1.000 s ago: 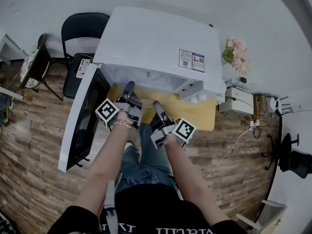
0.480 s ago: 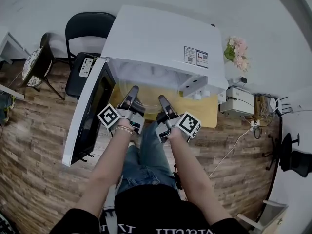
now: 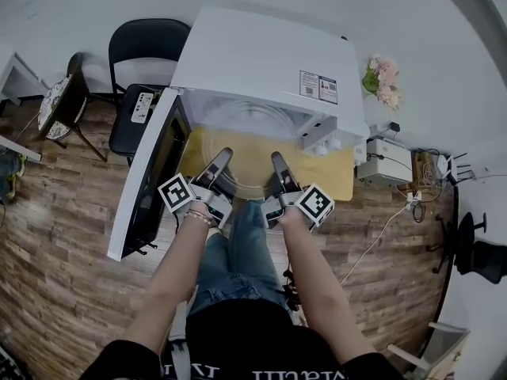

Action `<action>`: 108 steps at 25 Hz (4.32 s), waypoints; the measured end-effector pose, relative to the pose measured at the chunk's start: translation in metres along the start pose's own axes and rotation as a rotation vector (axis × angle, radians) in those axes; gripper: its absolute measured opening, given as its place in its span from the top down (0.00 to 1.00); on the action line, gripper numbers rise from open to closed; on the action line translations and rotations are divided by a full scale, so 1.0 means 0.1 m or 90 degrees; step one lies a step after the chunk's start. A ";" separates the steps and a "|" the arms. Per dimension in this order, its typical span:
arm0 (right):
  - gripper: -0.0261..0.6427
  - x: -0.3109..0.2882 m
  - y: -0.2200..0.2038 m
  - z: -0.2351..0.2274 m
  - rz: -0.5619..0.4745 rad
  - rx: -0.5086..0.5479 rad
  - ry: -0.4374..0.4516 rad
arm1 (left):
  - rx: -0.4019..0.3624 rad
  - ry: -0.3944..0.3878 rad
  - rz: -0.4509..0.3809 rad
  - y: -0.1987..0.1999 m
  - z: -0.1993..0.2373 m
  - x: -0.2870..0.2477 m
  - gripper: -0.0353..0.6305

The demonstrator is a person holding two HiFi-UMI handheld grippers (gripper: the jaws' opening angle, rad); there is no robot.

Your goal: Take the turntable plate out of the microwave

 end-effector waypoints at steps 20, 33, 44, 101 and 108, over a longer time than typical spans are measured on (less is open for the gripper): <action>0.82 0.40 0.05 0.49 0.085 0.105 0.070 | -0.124 0.035 -0.082 -0.46 -0.48 0.31 0.89; 0.81 0.75 -0.02 0.85 0.119 0.144 0.088 | -0.204 0.068 -0.115 -0.76 -0.93 0.64 0.89; 0.78 1.06 0.08 1.23 0.108 0.237 0.144 | -0.330 0.073 -0.135 -1.05 -1.41 0.72 0.86; 0.62 1.00 1.25 2.87 -0.157 0.667 0.319 | -0.855 -0.224 -0.041 -1.06 -3.19 -0.52 0.68; 0.62 1.01 1.23 2.87 -0.156 0.678 0.317 | -0.850 -0.224 -0.040 -1.06 -3.18 -0.51 0.68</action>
Point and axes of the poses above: the fingertips, and each gripper's own axes: x backward along the fingers, z to its left, y out of its top, the point moved 6 cm from there along x, backward along the fingers, and after that the axes turned 1 degree about y, right-handed, at the moved point
